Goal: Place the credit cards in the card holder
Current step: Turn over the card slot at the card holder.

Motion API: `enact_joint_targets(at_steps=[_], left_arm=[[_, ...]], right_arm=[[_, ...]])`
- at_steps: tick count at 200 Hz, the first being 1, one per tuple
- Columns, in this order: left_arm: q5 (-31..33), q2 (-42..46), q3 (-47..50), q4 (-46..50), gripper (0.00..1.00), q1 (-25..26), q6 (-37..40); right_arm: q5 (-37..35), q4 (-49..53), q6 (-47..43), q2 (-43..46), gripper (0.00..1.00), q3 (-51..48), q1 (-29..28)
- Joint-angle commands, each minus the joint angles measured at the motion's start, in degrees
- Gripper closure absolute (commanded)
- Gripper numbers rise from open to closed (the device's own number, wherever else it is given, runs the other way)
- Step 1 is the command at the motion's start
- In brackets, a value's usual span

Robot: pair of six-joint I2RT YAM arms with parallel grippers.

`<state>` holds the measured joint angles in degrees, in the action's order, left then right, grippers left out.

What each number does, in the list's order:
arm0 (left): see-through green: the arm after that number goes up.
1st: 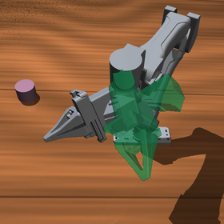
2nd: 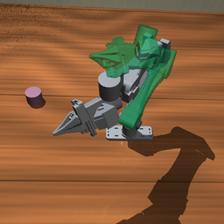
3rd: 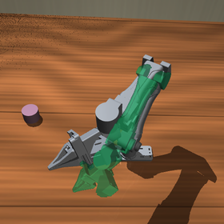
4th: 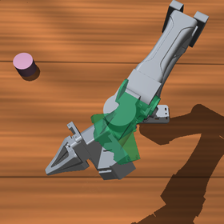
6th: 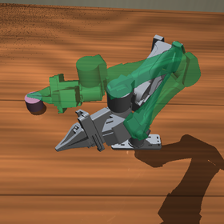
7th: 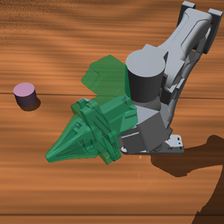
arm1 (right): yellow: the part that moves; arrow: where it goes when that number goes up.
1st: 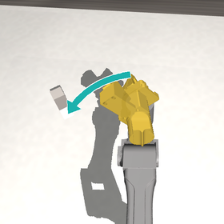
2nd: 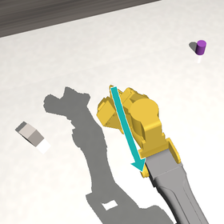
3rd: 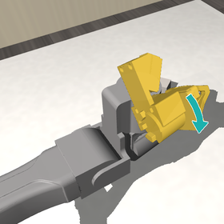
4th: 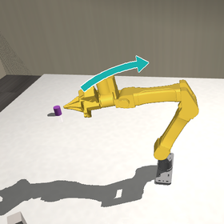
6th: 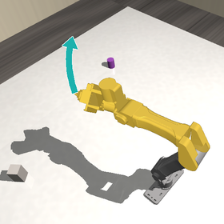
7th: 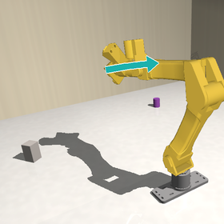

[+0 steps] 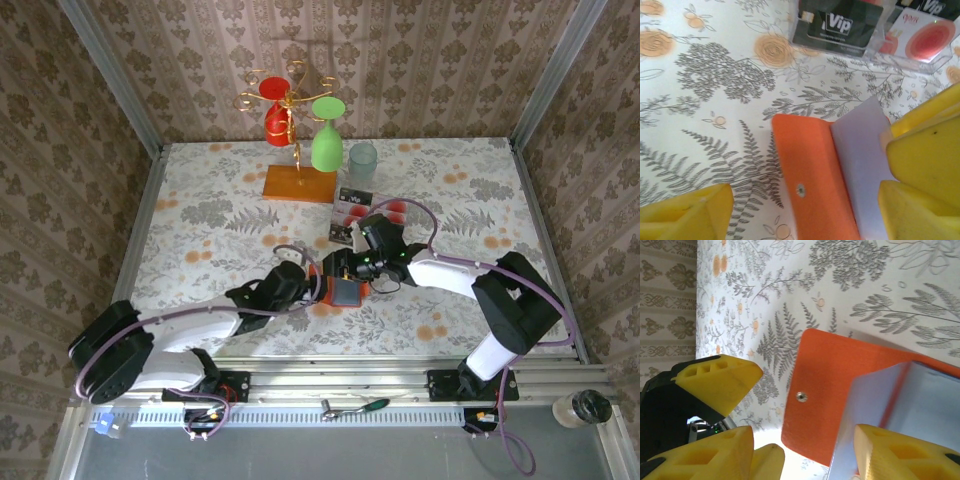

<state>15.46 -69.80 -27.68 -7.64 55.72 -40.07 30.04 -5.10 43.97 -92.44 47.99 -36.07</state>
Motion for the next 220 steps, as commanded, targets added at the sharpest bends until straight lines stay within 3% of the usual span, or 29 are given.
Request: enact_joint_targets(at_steps=[1,81,162,191,220], left_arm=[[2.33,4.77,1.56,0.21,0.2,-1.68,-1.8],[1.5,16.39,5.53,7.15,0.17,-6.07,-2.02],[0.49,11.21,2.64,7.38,0.03,-6.43,-1.59],[-0.18,7.54,-0.17,7.16,0.0,-6.36,-0.93],[-0.69,4.68,-2.69,7.29,0.0,-6.36,-0.27]], right_arm=[[-0.88,0.52,1.74,-2.4,0.43,1.95,-1.73],[-1.59,-7.42,6.1,-13.27,0.44,3.39,-3.43],[0.02,-5.52,4.35,-8.32,0.46,2.65,-2.07],[0.47,-4.87,3.0,-6.17,0.54,0.72,-0.5],[0.81,-5.27,2.23,-5.21,0.74,-1.59,0.93]])
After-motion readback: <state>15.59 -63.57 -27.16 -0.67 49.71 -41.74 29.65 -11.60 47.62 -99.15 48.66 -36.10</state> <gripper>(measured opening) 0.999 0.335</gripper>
